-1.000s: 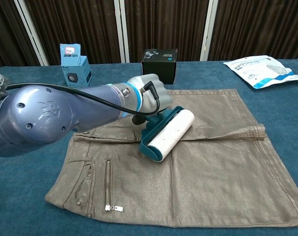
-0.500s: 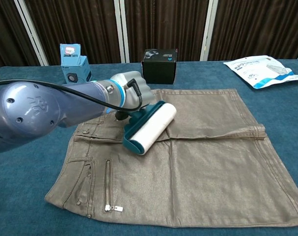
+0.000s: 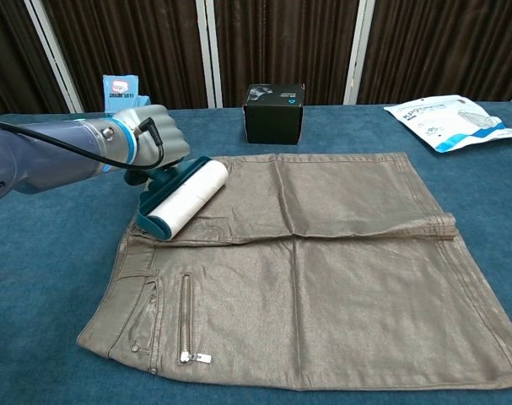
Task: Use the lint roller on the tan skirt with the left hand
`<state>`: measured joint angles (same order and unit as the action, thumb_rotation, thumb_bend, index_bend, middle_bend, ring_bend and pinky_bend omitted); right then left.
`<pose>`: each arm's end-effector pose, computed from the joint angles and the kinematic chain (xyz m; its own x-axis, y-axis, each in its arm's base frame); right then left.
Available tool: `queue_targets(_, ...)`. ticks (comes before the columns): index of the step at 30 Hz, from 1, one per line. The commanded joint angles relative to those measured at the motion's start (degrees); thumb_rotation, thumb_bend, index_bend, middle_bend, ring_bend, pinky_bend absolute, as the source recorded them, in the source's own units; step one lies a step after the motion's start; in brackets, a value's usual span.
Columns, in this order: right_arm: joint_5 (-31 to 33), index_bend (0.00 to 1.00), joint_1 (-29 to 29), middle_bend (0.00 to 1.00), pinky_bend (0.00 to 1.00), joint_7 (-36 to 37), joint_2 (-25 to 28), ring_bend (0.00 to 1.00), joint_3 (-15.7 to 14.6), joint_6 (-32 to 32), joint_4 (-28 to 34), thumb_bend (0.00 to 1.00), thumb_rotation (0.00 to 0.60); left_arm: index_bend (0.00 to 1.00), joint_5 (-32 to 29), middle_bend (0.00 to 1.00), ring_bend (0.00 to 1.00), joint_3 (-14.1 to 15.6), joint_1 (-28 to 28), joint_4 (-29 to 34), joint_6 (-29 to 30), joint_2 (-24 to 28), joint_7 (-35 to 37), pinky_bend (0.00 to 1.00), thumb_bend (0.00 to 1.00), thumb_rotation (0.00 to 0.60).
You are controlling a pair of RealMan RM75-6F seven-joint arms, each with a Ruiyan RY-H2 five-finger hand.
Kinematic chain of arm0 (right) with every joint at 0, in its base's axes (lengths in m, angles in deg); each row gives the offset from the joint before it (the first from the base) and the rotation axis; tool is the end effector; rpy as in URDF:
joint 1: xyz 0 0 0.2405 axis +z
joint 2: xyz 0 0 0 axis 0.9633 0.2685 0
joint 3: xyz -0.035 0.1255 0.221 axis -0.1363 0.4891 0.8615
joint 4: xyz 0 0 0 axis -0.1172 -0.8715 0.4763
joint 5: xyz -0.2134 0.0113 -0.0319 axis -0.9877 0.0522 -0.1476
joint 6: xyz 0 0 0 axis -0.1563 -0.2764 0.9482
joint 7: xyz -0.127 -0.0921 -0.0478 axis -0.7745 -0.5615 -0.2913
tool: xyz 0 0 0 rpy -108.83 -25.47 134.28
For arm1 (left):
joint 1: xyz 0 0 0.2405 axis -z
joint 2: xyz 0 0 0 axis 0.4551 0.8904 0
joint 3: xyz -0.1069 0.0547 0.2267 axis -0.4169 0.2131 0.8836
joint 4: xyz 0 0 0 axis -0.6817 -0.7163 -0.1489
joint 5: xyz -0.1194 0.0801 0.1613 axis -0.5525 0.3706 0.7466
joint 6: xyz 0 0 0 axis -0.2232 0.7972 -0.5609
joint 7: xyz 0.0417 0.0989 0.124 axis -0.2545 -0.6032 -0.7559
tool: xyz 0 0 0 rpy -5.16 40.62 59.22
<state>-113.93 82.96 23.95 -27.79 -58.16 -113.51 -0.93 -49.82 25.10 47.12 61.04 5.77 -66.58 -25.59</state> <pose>-0.3598 -0.2524 0.2228 0.4133 0.0431 0.9096 -0.8901 0.2301 0.3935 -0.1023 0.4225 -0.0653 1.0000 -0.0006 0.0089 0.0077 -0.4531 -0.8914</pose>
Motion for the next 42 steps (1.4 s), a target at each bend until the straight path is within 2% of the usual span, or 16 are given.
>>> queue_targets(1, -0.1, 0.0, 0.0, 0.0, 0.0, 0.0, 0.1, 0.0, 0.0, -0.1, 0.1, 0.0, 0.6, 0.65, -0.5, 0.51, 0.39, 0.7, -1.5, 0.4, 0.0, 0.9, 1.3, 0.45, 0.7, 0.6)
queue_targets(11, -0.6, 0.0, -0.3, 0.0, 0.0, -0.1, 0.4, 0.0, -0.1, -0.7, 0.8, 0.0, 0.6, 0.65, 2.8, 0.51, 0.39, 2.4, -6.8, 1.5, 0.7, 5.2, 7.8, 0.45, 0.7, 0.6)
queue_targets(18, -1.3, 0.0, -0.4, 0.0, 0.0, -0.2, 0.6, 0.0, -0.3, -1.1, 1.6, 0.0, 0.6, 0.63, 4.4, 0.5, 0.38, 3.0, -11.8, 0.2, 0.6, 7.1, 13.4, 0.45, 0.68, 0.6)
queue_targets(19, -1.4, 0.0, -0.4, 0.0, 0.0, -0.2, 0.7, 0.0, -0.4, -1.2, 1.8, 0.0, 0.6, 0.62, 4.8, 0.48, 0.37, 2.8, -12.2, 0.1, 0.4, 7.2, 14.0, 0.44, 0.65, 0.6)
queue_targets(21, -1.5, 0.0, -0.5, 0.0, 0.0, -0.1, 0.8, 0.0, -0.4, -1.3, 2.0, 0.0, 0.6, 0.5, 5.2, 0.37, 0.31, 2.5, -13.1, 0.1, -0.1, 7.4, 15.4, 0.39, 0.44, 0.6)
queue_targets(23, -1.6, 0.0, -0.5, 0.0, 0.0, 0.0, 0.9, 0.0, -0.3, -1.5, 2.2, 0.0, 0.6, 0.26, 4.9, 0.15, 0.15, 1.7, -14.1, 0.9, -0.2, 7.8, 17.0, 0.24, 0.13, 0.6)
queue_targets(24, -1.6, 0.0, -0.5, 0.0, 0.0, 0.1, 1.0, 0.0, -0.3, -1.5, 2.3, 0.0, 0.6, 0.18, 4.9, 0.09, 0.09, 1.4, -14.5, 1.4, -0.1, 8.0, 17.7, 0.19, 0.07, 0.6)
queue_targets(26, -1.8, 0.0, -0.5, 0.0, 0.0, 0.1, 1.1, 0.0, -0.4, -1.6, 2.4, 0.0, 0.6, 0.04, 4.9, 0.0, 0.01, 0.9, -15.3, 2.3, 0.4, 8.6, 18.8, 0.09, 0.0, 0.6)
queue_targets(27, -1.9, 0.0, -0.6, 0.0, 0.0, 0.2, 1.1, 0.0, -0.4, -1.6, 2.4, 0.0, 0.6, 0.01, 5.0, 0.0, 0.0, 0.6, -15.6, 2.7, 0.8, 8.8, 19.4, 0.06, 0.0, 0.6)
queue_targets(29, -2.2, 0.0, -0.6, 0.0, 0.0, 0.2, 1.1, 0.0, -0.5, -1.6, 2.5, 0.0, 0.6, 0.0, 5.3, 0.0, 0.0, -0.2, -16.6, 3.9, 2.2, 9.6, 21.0, 0.02, 0.0, 0.6)
queue_targets(32, -2.6, 0.0, -0.6, 0.0, 0.0, 0.4, 1.2, 0.0, -0.7, -1.7, 2.7, 0.0, 0.6, 0.0, 6.3, 0.0, 0.0, -1.5, -18.2, 6.0, 4.7, 11.0, 24.0, 0.0, 0.0, 0.6)
queue_targets(35, -3.6, 0.0, -0.8, 0.0, 0.0, 0.6, 1.3, 0.0, -0.9, -2.3, 3.0, 0.0, 0.6, 0.0, 10.8, 0.0, 0.0, -3.8, -22.0, 9.8, 9.8, 14.0, 32.4, 0.0, 0.0, 0.6)
queue_targets(37, -4.2, 0.0, -1.0, 0.0, 0.0, 0.5, 1.4, 0.0, -1.1, -2.9, 3.0, 0.0, 0.6, 0.0, 16.0, 0.0, 0.0, -4.9, -25.5, 12.1, 14.4, 16.4, 40.1, 0.0, 0.0, 0.6)
queue_targets(42, -5.4, 0.0, -1.5, 0.0, 0.0, 0.5, 1.5, 0.0, -1.3, -4.5, 3.5, 0.0, 0.6, 0.0, 30.3, 0.0, 0.0, -3.7, -35.5, 15.7, 25.5, 20.6, 58.4, 0.0, 0.0, 0.6)
